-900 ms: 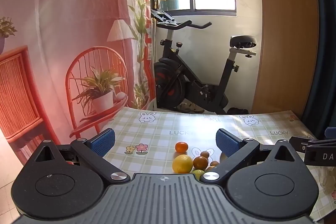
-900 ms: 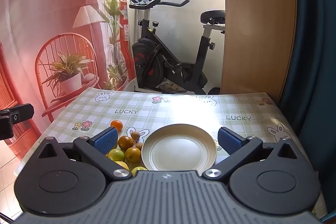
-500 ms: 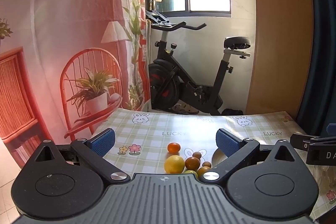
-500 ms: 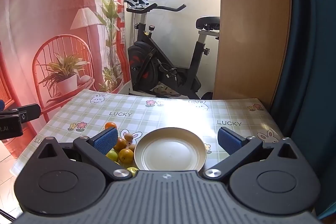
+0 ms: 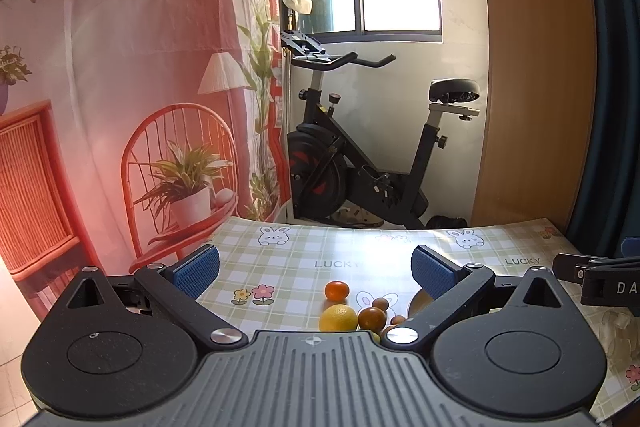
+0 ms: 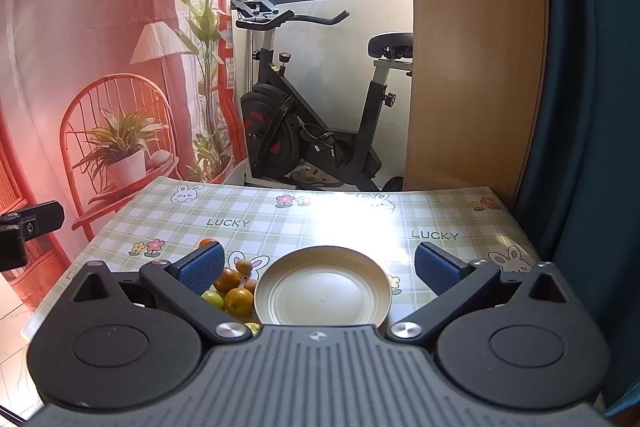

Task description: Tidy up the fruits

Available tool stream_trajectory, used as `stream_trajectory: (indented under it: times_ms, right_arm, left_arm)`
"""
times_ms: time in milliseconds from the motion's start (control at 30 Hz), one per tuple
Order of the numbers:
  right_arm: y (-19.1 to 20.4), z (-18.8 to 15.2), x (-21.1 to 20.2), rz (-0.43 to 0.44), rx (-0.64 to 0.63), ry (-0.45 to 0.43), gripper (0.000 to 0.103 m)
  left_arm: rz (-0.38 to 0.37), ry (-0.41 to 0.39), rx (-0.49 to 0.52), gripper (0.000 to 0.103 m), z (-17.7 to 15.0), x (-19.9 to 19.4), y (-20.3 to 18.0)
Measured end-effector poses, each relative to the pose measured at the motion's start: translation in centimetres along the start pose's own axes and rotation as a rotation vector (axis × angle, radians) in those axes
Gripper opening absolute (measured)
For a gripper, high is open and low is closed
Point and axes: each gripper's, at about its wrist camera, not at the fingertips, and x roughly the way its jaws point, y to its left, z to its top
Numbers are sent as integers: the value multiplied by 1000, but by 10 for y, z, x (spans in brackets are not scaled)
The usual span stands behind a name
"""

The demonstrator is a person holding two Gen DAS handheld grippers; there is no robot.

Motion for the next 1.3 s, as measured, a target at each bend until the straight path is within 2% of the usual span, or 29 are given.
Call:
stream_trajectory:
  times_ms: [1300]
  right_arm:
    - [-5,3,1,24,21,-4,103]
  left_arm:
    - [-13,-16,-10,103,6,-13,1]
